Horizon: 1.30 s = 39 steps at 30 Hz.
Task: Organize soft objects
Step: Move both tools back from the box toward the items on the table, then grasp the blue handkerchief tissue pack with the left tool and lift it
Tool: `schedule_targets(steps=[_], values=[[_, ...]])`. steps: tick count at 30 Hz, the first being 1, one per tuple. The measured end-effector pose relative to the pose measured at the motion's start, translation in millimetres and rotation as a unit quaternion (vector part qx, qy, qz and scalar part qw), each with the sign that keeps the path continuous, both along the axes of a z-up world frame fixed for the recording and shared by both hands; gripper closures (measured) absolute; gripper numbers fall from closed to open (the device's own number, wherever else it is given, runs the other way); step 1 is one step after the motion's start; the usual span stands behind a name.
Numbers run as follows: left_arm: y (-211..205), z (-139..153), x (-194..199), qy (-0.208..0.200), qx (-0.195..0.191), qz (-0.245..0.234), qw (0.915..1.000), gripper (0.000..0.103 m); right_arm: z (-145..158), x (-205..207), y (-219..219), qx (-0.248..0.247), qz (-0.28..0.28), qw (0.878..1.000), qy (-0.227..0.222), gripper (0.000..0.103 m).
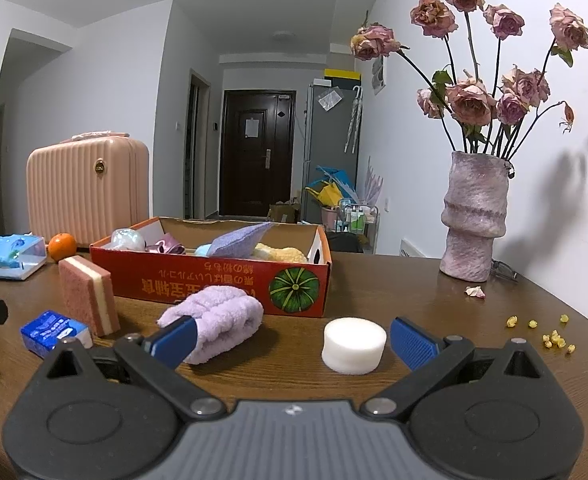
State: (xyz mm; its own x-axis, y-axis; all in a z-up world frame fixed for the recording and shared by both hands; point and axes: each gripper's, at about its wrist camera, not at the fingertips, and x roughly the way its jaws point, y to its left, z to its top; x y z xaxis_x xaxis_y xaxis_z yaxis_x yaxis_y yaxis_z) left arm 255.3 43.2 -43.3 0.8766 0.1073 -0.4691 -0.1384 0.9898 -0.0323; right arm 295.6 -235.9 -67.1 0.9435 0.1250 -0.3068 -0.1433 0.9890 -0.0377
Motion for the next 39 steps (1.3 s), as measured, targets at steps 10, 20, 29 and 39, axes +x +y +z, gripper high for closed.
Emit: schedule_targets(steps=[10, 20, 29, 39], values=[[-8.0, -15.5, 35.7, 0.051, 0.028, -0.021, 0.9981, 0.0, -2.7, 3.2, -1.0, 0.001, -0.005, 1.0, 0.005, 0.0], [-9.3, -32.9, 74.3, 0.086, 0.04, -0.023, 0.9952, 0.0, -7.0, 10.6, -4.9, 0.002, -0.018, 1.0, 0.016, 0.0], [-12.1, -45.6, 97.2, 0.115, 0.043, -0.034, 0.9919, 0.0, -10.7, 16.4, -5.7, 0.0, -0.025, 0.999, 0.027, 0.0], [-12.3, -51.5, 107.3, 0.127, 0.04, -0.036, 0.9905, 0.0, -14.0, 19.7, -5.4, -0.002, -0.028, 0.999, 0.036, 0.0]])
